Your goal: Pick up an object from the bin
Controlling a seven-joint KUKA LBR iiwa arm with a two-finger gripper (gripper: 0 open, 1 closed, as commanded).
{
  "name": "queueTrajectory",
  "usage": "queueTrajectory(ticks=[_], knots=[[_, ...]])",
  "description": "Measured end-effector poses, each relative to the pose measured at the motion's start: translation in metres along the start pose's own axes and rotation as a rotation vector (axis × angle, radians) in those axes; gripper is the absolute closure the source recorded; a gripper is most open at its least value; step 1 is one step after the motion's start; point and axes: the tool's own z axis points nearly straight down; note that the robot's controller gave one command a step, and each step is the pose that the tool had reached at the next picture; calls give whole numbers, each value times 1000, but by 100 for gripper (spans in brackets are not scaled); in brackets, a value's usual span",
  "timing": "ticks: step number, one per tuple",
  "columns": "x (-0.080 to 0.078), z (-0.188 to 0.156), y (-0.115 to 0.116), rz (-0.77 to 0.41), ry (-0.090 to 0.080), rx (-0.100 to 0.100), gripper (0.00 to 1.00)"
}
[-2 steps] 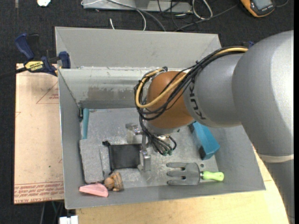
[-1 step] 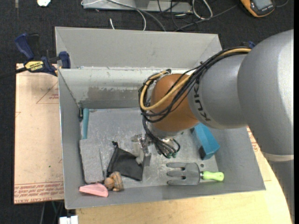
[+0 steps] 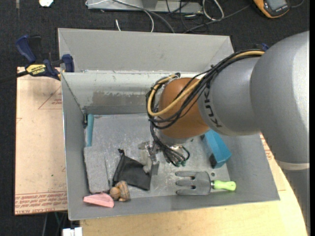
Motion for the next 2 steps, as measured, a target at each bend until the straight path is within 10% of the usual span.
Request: queueTrajectory(ticks=[2], knots=[[9,1,9,-8,-9,1,100]])
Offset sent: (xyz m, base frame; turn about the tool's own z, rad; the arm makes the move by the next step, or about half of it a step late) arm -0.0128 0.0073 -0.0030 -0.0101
